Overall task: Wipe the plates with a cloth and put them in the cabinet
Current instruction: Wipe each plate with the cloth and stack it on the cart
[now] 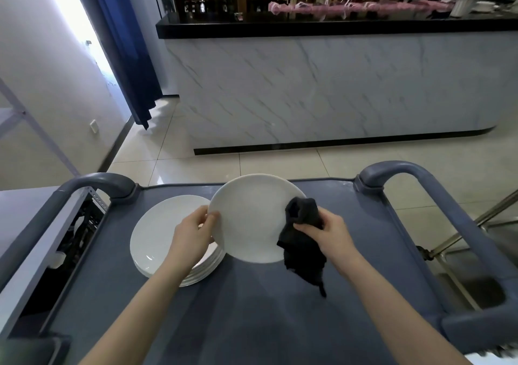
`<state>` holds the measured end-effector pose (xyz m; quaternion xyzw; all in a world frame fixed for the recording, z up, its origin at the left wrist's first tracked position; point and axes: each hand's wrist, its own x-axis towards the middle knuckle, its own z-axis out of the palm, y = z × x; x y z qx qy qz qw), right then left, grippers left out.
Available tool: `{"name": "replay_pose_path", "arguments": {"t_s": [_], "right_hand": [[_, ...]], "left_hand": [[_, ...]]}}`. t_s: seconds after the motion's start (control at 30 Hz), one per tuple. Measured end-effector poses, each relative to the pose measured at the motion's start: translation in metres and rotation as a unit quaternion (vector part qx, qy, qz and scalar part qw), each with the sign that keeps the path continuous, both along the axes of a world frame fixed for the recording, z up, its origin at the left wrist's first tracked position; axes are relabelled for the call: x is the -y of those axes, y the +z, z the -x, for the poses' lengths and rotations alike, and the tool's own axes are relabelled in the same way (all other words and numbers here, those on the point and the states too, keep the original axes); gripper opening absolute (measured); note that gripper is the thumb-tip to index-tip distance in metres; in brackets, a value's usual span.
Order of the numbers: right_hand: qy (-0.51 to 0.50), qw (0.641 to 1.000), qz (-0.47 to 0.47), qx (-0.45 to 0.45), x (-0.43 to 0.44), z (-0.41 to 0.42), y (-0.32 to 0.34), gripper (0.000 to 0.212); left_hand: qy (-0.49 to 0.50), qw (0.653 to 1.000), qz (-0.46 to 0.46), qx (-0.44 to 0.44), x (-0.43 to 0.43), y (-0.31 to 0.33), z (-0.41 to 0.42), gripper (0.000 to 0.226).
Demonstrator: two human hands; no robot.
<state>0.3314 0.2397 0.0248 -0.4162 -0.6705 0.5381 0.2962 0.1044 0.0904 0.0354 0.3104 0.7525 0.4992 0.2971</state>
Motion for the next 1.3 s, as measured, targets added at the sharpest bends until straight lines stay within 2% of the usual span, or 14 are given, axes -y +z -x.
{"name": "replay_pose_path", "arguments": {"t_s": [0.1, 0.17, 0.23, 0.27, 0.37, 0.53, 0.6, 0.7, 0.8, 0.9, 0.97, 1.1, 1.23, 1.3], "right_hand": [[-0.044, 0.971, -0.207, 0.114, 0.007, -0.003, 0.012, 0.025], [-0.067, 0.946, -0.289, 0.129, 0.016, -0.007, 0.018, 0.025], [-0.055, 0.929, -0.344, 0.124, 0.028, -0.010, 0.019, 0.029], [-0.032, 0.923, -0.362, 0.123, 0.035, -0.011, 0.017, 0.034], [0.045, 0.915, -0.383, 0.121, 0.051, -0.015, 0.009, 0.048], [0.079, 0.901, -0.410, 0.117, 0.064, -0.028, -0.004, 0.058], [0.116, 0.907, -0.387, 0.121, 0.066, -0.030, -0.007, 0.060], [0.192, 0.954, -0.196, 0.125, 0.060, -0.036, -0.007, 0.061], [0.156, 0.983, -0.062, 0.079, 0.049, -0.036, -0.004, 0.045], [0.085, 0.994, -0.052, 0.038, 0.048, -0.026, -0.002, 0.035], [0.060, 0.993, -0.073, 0.066, 0.051, -0.018, -0.004, 0.030], [0.098, 0.982, -0.130, 0.095, 0.073, -0.015, -0.013, 0.050], [0.149, 0.984, -0.057, 0.082, 0.080, -0.013, -0.018, 0.062], [0.163, 0.980, -0.068, 0.095, 0.070, -0.006, -0.013, 0.062]], "left_hand": [[0.033, 0.998, 0.055, -0.011, -0.001, 0.000, -0.006, 0.022], [0.023, 0.985, 0.056, 0.162, -0.004, 0.006, -0.016, 0.032], [0.007, 0.937, 0.013, 0.350, -0.013, 0.014, -0.031, 0.036], [0.004, 0.919, -0.008, 0.393, -0.019, 0.015, -0.038, 0.037], [0.008, 0.907, -0.018, 0.421, -0.035, 0.014, -0.057, 0.036], [0.046, 0.915, -0.025, 0.400, -0.040, -0.004, -0.064, 0.011], [0.069, 0.918, -0.016, 0.390, -0.042, -0.010, -0.065, 0.016], [0.064, 0.932, -0.007, 0.357, -0.040, -0.019, -0.061, 0.031], [0.035, 0.937, -0.030, 0.345, -0.034, -0.023, -0.053, 0.036], [-0.024, 0.939, -0.054, 0.339, -0.029, -0.023, -0.046, 0.041], [-0.059, 0.940, -0.067, 0.331, -0.025, -0.022, -0.045, 0.044], [-0.092, 0.938, -0.093, 0.322, -0.022, -0.019, -0.044, 0.046], [-0.122, 0.936, -0.099, 0.315, -0.021, -0.015, -0.040, 0.051], [-0.149, 0.935, -0.100, 0.305, -0.021, -0.013, -0.039, 0.055]]}}
